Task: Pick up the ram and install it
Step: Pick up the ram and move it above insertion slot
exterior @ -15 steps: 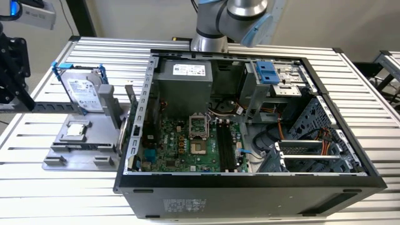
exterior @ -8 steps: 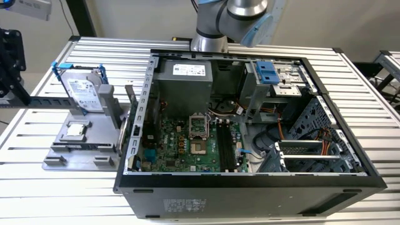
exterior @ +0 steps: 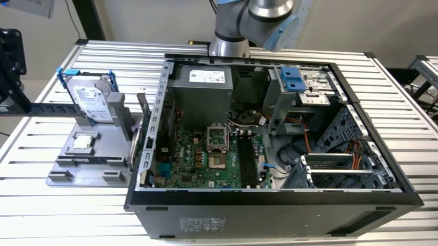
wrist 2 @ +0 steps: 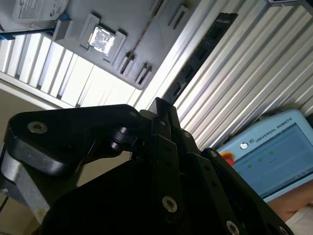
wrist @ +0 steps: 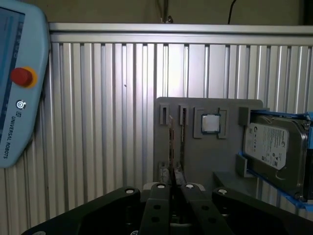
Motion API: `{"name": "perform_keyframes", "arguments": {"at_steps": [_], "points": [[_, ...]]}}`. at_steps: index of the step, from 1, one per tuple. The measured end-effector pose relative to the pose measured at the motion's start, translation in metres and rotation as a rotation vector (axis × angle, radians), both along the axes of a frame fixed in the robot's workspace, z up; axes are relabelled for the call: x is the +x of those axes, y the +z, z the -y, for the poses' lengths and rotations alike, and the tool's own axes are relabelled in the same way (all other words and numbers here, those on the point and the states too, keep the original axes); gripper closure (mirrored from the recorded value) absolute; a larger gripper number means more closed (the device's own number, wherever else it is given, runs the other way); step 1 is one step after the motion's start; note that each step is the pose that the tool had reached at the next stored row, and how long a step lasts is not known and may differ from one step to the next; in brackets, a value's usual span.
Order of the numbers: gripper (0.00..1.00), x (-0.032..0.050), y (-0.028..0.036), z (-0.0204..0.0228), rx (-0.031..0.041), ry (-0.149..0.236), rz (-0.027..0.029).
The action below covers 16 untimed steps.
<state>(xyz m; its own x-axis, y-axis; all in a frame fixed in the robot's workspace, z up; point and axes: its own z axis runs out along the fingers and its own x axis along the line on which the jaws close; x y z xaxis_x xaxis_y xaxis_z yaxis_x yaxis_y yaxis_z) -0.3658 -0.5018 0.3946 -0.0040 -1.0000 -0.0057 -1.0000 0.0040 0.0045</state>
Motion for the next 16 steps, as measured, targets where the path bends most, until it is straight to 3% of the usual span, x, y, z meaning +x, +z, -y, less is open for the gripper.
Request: {"name": "perform_keyframes", "arguments": {"at_steps": [7, 16], "points": [[1.00, 0.0013, 0.0001, -0.0001, -0.0007, 0.000, -0.0001], [1.00, 0.0269, 0.0000, 0.0000, -0.0005, 0.000, -0.0005]]}}
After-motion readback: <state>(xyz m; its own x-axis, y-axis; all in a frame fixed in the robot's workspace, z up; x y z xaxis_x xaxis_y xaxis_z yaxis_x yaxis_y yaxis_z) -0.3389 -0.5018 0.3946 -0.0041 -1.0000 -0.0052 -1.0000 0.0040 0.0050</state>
